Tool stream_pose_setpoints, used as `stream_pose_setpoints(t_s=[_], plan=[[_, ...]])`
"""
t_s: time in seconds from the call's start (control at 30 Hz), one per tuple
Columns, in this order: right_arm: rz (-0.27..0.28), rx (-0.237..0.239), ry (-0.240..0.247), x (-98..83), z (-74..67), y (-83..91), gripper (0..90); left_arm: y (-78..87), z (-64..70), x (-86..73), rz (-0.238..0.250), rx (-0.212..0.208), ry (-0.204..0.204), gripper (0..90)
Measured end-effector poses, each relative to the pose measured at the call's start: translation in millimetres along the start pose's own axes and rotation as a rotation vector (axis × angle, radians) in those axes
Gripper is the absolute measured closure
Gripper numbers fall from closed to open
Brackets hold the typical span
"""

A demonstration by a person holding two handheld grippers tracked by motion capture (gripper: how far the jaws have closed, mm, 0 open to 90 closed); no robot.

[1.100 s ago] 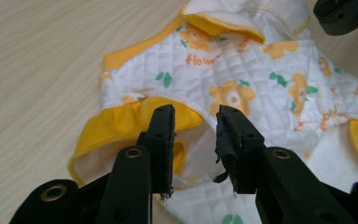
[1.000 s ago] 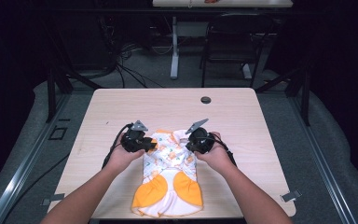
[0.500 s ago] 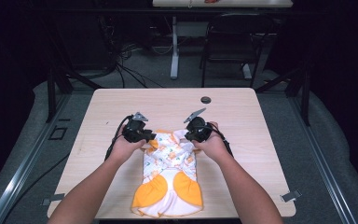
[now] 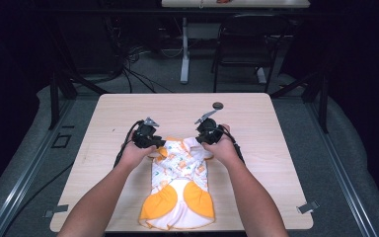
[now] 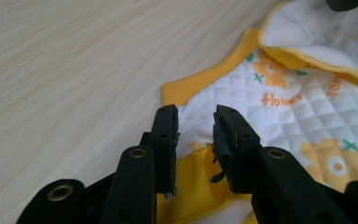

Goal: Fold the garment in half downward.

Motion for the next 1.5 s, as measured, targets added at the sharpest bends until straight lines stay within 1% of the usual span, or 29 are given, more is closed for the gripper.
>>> stream_pose_setpoints(t_s=[0.1, 0.13, 0.23, 0.27, 0.37, 0.4, 0.5, 0.53, 0.57, 0.6, 0.63, 0.67, 0.7, 0.83, 0.93, 0.97, 1.03, 1.07, 1.1, 1.13, 1.2, 1.23, 1.27, 1.3, 1.37, 1.4, 1.43, 1.47, 1.5], plan=[[-0.014, -0.007, -0.001, -1.5, 1.0, -3.6, 74.6, -1.2, -1.7, -0.9, -0.004, -0.004, 0.009, 68.3], [-0.019, -0.008, -0.011, -2.6, 2.1, -6.2, 72.8, -1.7, -3.5, -1.2, -0.009, 0.002, 0.012, 67.4], [-0.017, -0.009, -0.016, -3.4, 2.2, -8.5, 70.7, -2.9, -4.8, -1.7, -0.01, 0.0, 0.02, 67.1], [-0.008, -0.011, -0.024, -3.6, 1.4, -9.6, 70.6, -4.3, -5.0, -2.2, -0.014, 0.003, 0.021, 66.7], [-0.03, -0.026, -0.022, -6.3, -0.3, -13.6, 69.8, -10.4, -5.0, -4.3, -0.036, 0.018, 0.023, 65.9], [-0.021, -0.026, -0.027, -6.9, -0.6, -15.2, 69.7, -10.4, -5.0, -4.3, -0.036, 0.018, 0.023, 65.4], [-0.047, -0.029, -0.032, -8.6, -1.7, -18.2, 68.8, -13.0, -3.9, -4.4, -0.039, 0.016, 0.023, 64.4], [-0.057, -0.029, -0.031, -9.2, -1.9, -19.4, 68.2, -15.0, -3.3, -5.0, -0.044, 0.03, 0.017, 63.9], [-0.052, -0.026, -0.044, -9.9, -2.7, -21.7, 67.3, -15.9, -3.7, -5.2, -0.046, 0.035, 0.013, 62.8], [-0.067, -0.021, -0.041, -10.7, -2.5, -22.8, 66.1, -15.9, -3.7, -5.2, -0.046, 0.035, 0.013, 61.5], [-0.074, -0.02, -0.039, -11.7, -2.4, -24.3, 64.7, -17.3, -4.8, -5.8, -0.045, 0.042, 0.018, 59.4], [-0.069, -0.016, -0.054, -12.8, -2.8, -26.2, 62.9, -18.3, -5.2, -6.2, -0.042, 0.045, 0.024, 57.7], [-0.092, -0.013, -0.051, -13.3, -1.7, -26.0, 61.4, -18.3, -5.2, -6.2, -0.042, 0.045, 0.024, 57.3], [-0.086, -0.012, -0.068, -15.5, 1.0, -28.6, 59.5, -21.8, -6.6, -8.5, -0.049, 0.045, 0.036, 55.2], [-0.081, -0.008, -0.089, -16.3, 0.4, -30.3, 60.2, -22.8, -7.7, -9.6, -0.051, 0.043, 0.045, 54.1], [-0.09, 0.006, -0.102, -16.8, 1.9, -30.1, 60.5, -23.8, -8.7, -11.6, -0.046, 0.036, 0.061, 52.3], [-0.085, 0.015, -0.116, -17.5, 2.8, -30.6, 60.5, -24.2, -9.4, -12.6, -0.043, 0.03, 0.067, 52.2], [-0.101, 0.024, -0.111, -17.6, 4.3, -29.7, 60.6, -24.7, -9.7, -13.5, -0.034, 0.03, 0.074, 52.2], [-0.095, 0.028, -0.127, -18.0, 4.5, -30.1, 60.7, -24.5, -10.2, -14.7, -0.027, 0.026, 0.082, 52.2], [-0.095, 0.028, -0.127, -18.0, 4.5, -30.1, 60.7, -24.5, -10.2, -14.7, -0.027, 0.026, 0.082, 52.3], [-0.089, 0.044, -0.148, -18.8, 5.2, -30.6, 62.1, -24.6, -9.8, -14.9, -0.024, 0.023, 0.082, 52.7], [-0.083, 0.058, -0.161, -19.3, 5.0, -30.8, 62.9, -24.4, -9.2, -14.9, -0.027, 0.016, 0.081, 54.8], [-0.086, 0.058, -0.158, -19.4, 4.9, -30.5, 63.7, -23.9, -9.2, -14.8, -0.031, 0.005, 0.077, 56.5], [-0.086, 0.058, -0.158, -19.4, 4.9, -30.5, 63.7, -23.9, -9.2, -14.8, -0.031, 0.005, 0.077, 58.6], [-0.084, 0.06, -0.159, -19.4, 4.1, -30.5, 66.9, -24.0, -8.3, -14.9, -0.027, 0.004, 0.074, 59.5], [-0.095, 0.069, -0.147, -19.0, 3.9, -29.7, 70.6, -23.9, -7.5, -15.0, -0.027, -0.005, 0.074, 65.2], [-0.095, 0.075, -0.148, -18.9, 3.6, -29.7, 73.7, -23.9, -7.5, -15.0, -0.027, -0.005, 0.074, 65.5], [-0.095, 0.075, -0.148, -18.9, 3.6, -29.7, 73.7, -23.9, -7.2, -15.1, -0.026, -0.006, 0.075, 65.5], [-0.107, 0.093, -0.135, -18.6, 3.3, -29.1, 78.6, -24.0, -6.9, -15.5, -0.022, -0.014, 0.083, 68.2]])
Point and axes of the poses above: each handheld gripper's, and its own axes: y roughly backward along the jaws, x roughly out of its top, z roughly to its right, the point moved 2 cm from there along -y, roughly forward along the jaws, and after that the axes turned 2 degrees about y, right-handed, at the moved point
